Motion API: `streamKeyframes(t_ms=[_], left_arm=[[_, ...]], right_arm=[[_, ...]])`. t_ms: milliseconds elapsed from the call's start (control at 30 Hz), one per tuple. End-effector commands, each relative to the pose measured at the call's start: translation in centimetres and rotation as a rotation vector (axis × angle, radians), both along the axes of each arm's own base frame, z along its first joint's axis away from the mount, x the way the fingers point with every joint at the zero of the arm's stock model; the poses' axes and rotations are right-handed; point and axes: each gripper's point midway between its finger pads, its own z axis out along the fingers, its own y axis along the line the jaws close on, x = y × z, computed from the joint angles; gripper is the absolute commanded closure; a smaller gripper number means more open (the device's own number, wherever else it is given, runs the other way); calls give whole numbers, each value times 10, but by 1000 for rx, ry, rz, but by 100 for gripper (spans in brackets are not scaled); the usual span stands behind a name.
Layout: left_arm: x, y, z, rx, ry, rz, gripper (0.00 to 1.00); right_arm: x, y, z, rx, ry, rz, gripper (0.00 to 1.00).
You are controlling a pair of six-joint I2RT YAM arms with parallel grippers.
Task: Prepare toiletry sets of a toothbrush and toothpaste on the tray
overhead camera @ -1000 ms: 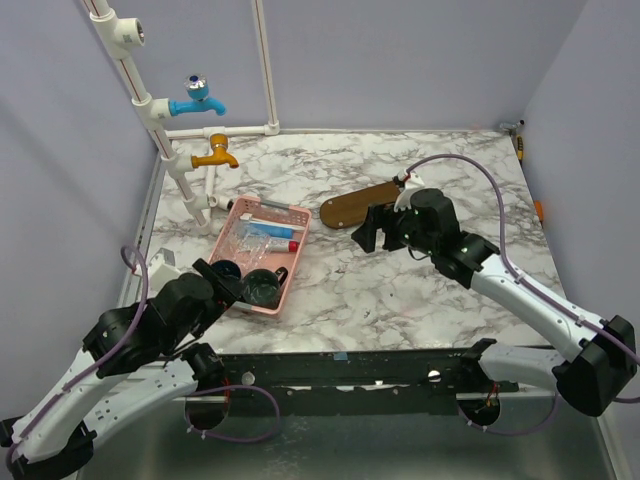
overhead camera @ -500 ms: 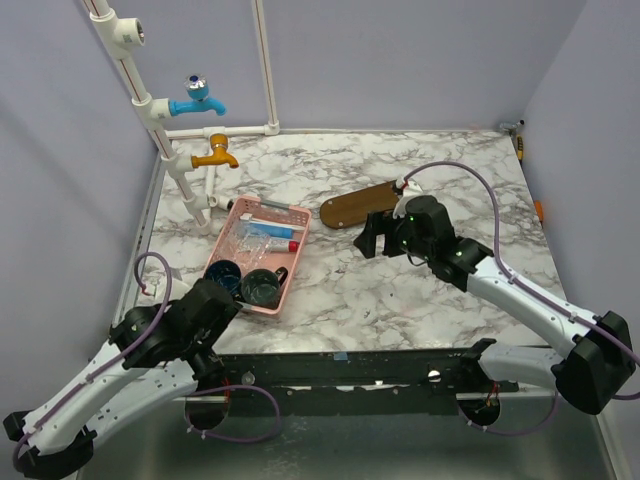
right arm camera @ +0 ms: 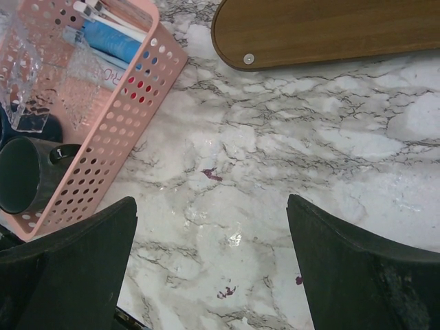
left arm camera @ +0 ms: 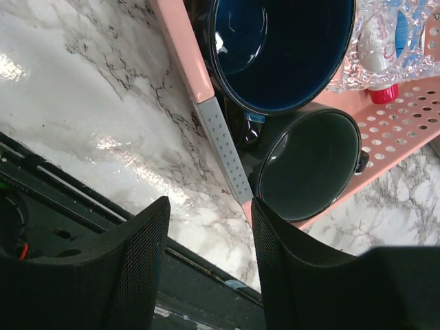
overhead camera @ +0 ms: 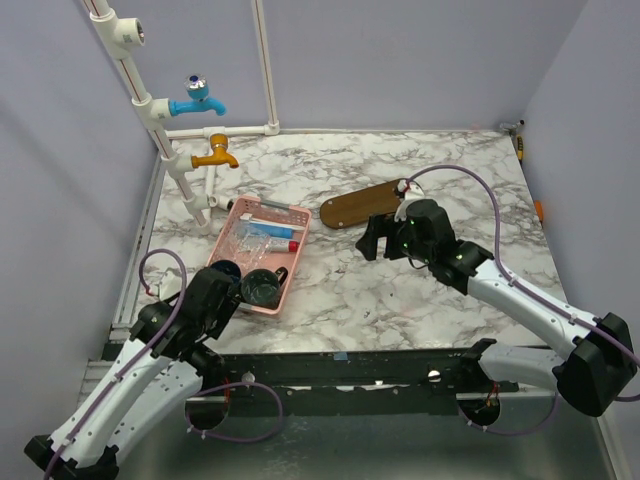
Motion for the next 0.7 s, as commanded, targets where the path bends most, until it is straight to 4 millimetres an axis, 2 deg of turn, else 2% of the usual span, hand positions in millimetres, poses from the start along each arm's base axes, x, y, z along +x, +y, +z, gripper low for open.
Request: streamKeyframes(t_ms=[0,467,667], left_arm=[[7,-6,-7,-2,10,-48,49],[23,-4,-21,28,41,-43,53],[26,-3,-28,34,61,-43,59]], right_arm=[[-1,-3,2,8,-19,-21,8],[-7,-8,-8,9,-2,-33,8],[-9,-9,-13,4,9,-36,8]])
